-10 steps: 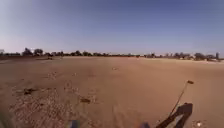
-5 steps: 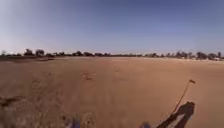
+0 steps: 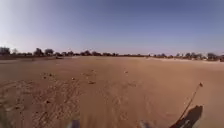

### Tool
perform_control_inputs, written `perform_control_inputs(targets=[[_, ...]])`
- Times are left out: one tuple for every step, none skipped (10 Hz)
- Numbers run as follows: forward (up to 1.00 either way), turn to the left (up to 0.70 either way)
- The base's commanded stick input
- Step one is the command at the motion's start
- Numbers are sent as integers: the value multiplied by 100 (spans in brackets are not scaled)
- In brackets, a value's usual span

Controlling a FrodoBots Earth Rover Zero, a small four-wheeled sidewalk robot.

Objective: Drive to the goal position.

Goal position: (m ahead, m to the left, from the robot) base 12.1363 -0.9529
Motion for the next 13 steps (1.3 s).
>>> perform_control_inputs(targets=[[100,0],[100,0],[100,0],[100,0],[100,1],[100,2],[100,24],[100,35],[100,16],[100,0],[100,0],[100,0],[100,0]])
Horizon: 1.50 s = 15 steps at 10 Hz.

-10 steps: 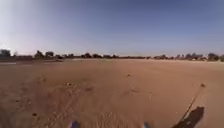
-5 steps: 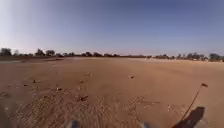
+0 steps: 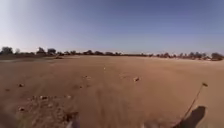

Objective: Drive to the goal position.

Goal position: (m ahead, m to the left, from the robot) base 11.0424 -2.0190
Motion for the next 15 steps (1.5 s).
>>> perform_control_inputs(targets=[[100,0],[100,0],[100,0],[100,0],[100,0],[100,0],[100,-10],[100,-28],[100,-39],[100,-23],[100,-3],[100,-1],[100,0],[100,0],[100,0]])
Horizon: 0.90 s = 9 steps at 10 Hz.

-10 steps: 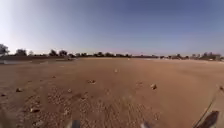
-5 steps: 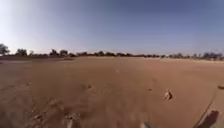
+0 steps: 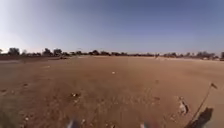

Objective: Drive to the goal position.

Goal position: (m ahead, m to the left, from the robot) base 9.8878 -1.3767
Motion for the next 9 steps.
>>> perform_control_inputs(targets=[[100,-9],[100,-32],[100,-31],[100,-11],[100,-2],[100,0],[100,0],[100,0],[100,0]])
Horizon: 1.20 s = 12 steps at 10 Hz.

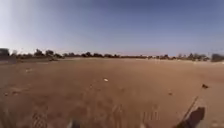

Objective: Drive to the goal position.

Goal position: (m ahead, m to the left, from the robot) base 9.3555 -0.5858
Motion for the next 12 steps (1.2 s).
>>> perform_control_inputs(targets=[[100,0],[100,0],[100,0],[100,-6],[100,-33],[100,-38],[100,0],[100,0],[100,0],[100,0],[100,0],[100,0]])
